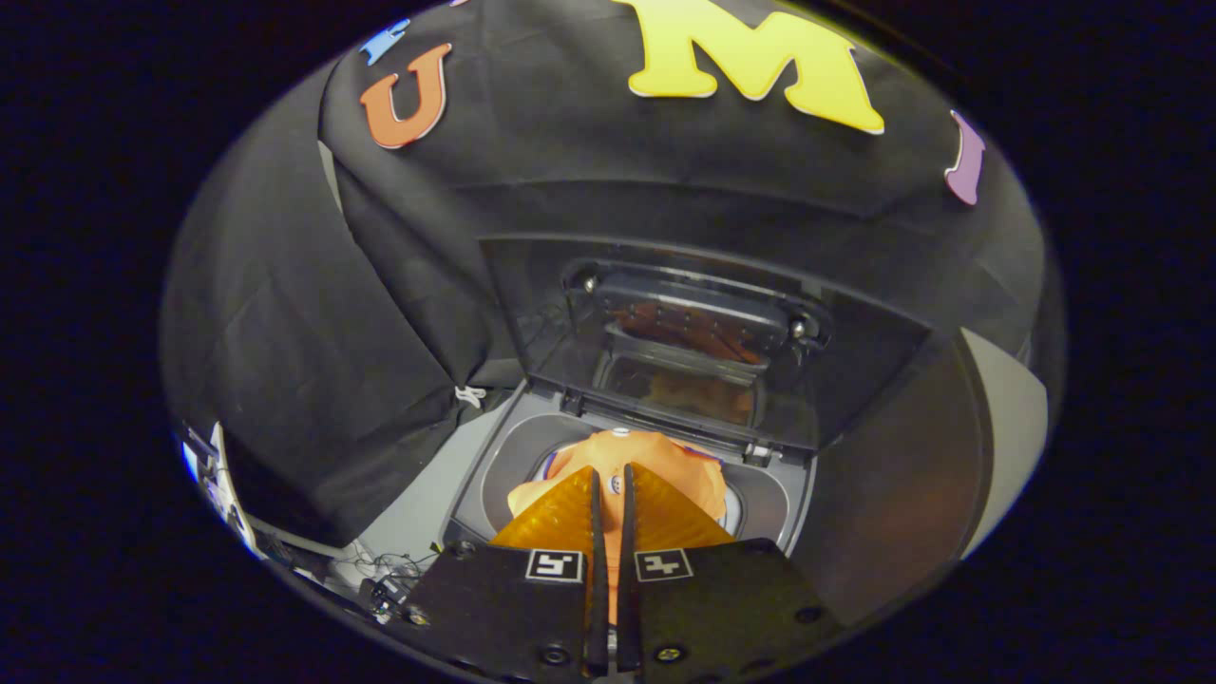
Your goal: Put the clothes into the washing machine and then close the washing machine lid.
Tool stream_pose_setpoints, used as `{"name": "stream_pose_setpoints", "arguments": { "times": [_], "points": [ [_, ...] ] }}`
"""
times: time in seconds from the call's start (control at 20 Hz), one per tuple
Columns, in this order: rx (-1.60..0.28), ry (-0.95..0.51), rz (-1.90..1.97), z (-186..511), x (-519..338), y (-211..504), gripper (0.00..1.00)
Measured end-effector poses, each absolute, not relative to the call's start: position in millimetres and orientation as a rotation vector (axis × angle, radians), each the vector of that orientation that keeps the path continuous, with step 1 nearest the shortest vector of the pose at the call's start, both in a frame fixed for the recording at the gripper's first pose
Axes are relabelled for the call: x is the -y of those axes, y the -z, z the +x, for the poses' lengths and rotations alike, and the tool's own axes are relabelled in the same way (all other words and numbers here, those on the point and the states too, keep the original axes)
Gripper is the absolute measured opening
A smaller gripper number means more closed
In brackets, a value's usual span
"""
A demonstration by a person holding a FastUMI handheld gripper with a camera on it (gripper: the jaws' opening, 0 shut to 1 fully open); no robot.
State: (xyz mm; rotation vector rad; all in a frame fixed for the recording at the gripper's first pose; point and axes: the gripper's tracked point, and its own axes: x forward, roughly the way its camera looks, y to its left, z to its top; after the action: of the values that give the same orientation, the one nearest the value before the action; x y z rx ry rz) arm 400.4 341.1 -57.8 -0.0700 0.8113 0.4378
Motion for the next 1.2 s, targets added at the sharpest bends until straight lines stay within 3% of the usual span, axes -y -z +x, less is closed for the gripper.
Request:
{"name": "stream_pose_setpoints", "arguments": {
  "times": [0.7,1.2],
  "points": [
    [-0.943,-0.353,-0.074,421.8,-354.9,187.2,0.07],
    [-0.991,-0.341,-0.065,422.7,-356.0,215.6,0.07]
  ]
}}
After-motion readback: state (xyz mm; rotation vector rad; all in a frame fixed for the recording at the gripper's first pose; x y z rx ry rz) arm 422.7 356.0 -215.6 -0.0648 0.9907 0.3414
